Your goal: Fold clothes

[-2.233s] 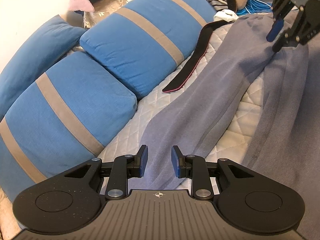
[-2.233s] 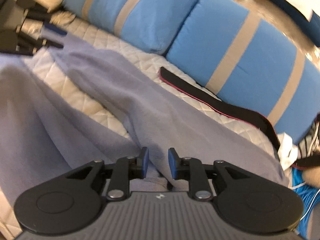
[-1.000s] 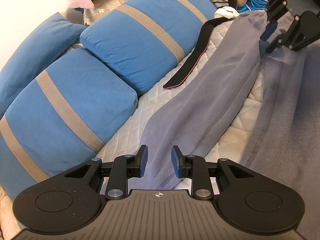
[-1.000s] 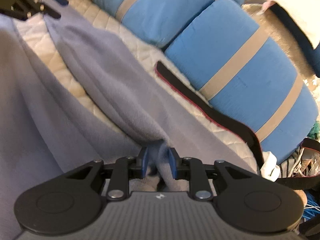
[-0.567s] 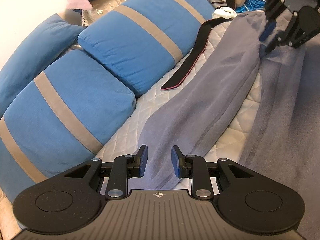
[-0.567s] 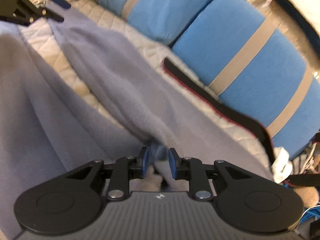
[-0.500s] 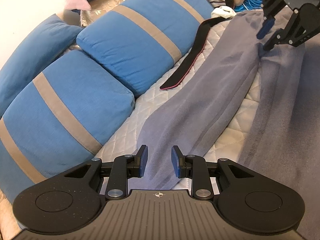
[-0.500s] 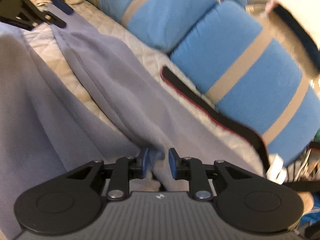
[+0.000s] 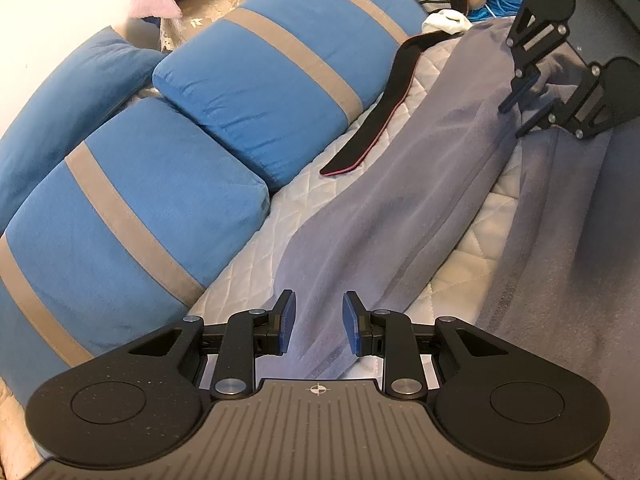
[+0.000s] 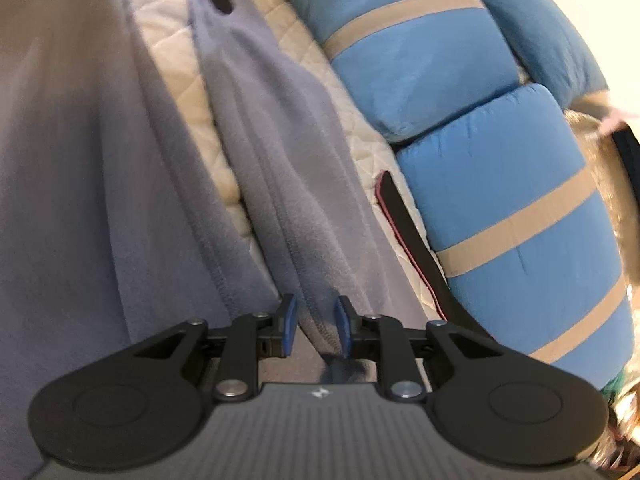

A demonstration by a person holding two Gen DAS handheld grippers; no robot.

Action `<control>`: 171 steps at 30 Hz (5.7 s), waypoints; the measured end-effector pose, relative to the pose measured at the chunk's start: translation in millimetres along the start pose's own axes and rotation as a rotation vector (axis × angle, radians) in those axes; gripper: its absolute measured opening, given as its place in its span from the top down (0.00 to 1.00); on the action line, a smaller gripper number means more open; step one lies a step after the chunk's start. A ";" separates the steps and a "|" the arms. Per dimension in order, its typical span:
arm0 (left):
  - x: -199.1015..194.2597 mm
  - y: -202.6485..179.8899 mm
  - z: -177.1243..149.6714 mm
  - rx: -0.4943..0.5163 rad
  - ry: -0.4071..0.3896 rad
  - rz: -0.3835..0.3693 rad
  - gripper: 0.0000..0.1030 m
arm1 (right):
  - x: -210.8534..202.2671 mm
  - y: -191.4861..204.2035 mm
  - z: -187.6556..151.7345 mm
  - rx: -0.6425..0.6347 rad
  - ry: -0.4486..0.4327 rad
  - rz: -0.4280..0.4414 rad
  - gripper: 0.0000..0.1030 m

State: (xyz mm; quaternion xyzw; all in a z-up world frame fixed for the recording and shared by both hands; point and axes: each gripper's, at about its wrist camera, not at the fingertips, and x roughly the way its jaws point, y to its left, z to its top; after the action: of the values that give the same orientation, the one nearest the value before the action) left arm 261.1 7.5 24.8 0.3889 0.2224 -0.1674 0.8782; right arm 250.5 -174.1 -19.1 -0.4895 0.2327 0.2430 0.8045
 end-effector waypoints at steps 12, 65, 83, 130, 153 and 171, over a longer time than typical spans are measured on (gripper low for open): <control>0.4 -11.7 -0.4 0.035 -0.045 -0.071 0.76 | -22.2 -17.7 -2.4 0.044 -0.047 0.019 1.00; -4.1 10.5 28.4 0.098 -0.125 -0.184 0.97 | -22.9 -20.6 1.3 0.166 -0.133 0.067 0.61; 20.4 -29.4 8.1 0.263 -0.012 -0.261 0.97 | -21.4 1.3 -1.8 -0.180 -0.038 0.105 1.00; -103.2 238.4 -73.7 -0.602 0.059 -0.166 0.20 | -136.5 -261.6 -136.3 0.838 -0.078 0.202 0.00; 95.9 248.6 -169.0 -0.506 0.270 -0.234 0.26 | -57.3 -180.3 -147.0 0.716 0.086 0.301 0.00; 92.7 244.6 -170.7 -0.537 0.231 -0.264 0.95 | -20.0 -209.0 -188.8 0.793 0.131 0.194 0.00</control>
State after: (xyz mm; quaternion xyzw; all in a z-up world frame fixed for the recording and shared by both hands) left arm 409.2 282.5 23.1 0.1273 0.4052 -0.1699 0.8893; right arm 338.7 -431.6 56.3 -0.1317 0.4040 0.1775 0.8877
